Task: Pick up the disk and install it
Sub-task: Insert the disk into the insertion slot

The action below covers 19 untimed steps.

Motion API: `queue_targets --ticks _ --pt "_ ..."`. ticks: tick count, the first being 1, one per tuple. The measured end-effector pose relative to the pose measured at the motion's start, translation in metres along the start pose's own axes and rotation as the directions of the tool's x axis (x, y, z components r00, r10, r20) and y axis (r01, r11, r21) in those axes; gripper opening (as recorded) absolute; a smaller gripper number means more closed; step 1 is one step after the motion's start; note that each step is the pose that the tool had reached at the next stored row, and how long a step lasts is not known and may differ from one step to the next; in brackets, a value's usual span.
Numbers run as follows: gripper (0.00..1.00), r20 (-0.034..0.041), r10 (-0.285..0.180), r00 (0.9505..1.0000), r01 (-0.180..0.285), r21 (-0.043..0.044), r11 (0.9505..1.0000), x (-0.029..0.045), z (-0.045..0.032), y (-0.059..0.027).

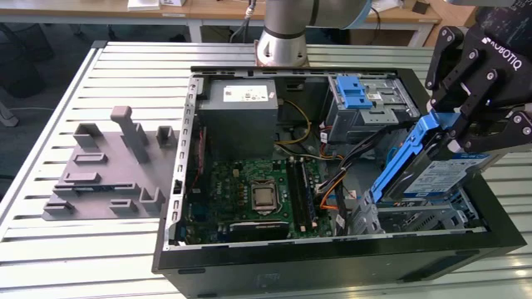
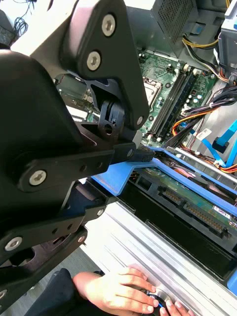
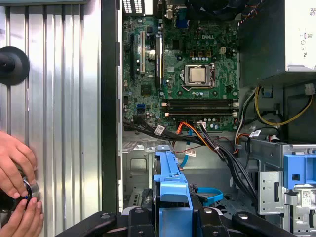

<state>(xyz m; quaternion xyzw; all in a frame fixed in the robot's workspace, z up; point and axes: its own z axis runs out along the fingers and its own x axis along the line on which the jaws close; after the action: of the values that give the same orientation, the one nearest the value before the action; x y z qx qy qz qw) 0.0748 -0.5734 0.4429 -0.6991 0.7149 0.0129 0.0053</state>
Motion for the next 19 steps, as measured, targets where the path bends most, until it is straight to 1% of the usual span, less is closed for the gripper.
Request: queue_targets --ticks 19 --pt "0.36 0.0000 0.000 1.0000 0.000 0.0000 1.0000 0.0003 0.0108 -0.0006"
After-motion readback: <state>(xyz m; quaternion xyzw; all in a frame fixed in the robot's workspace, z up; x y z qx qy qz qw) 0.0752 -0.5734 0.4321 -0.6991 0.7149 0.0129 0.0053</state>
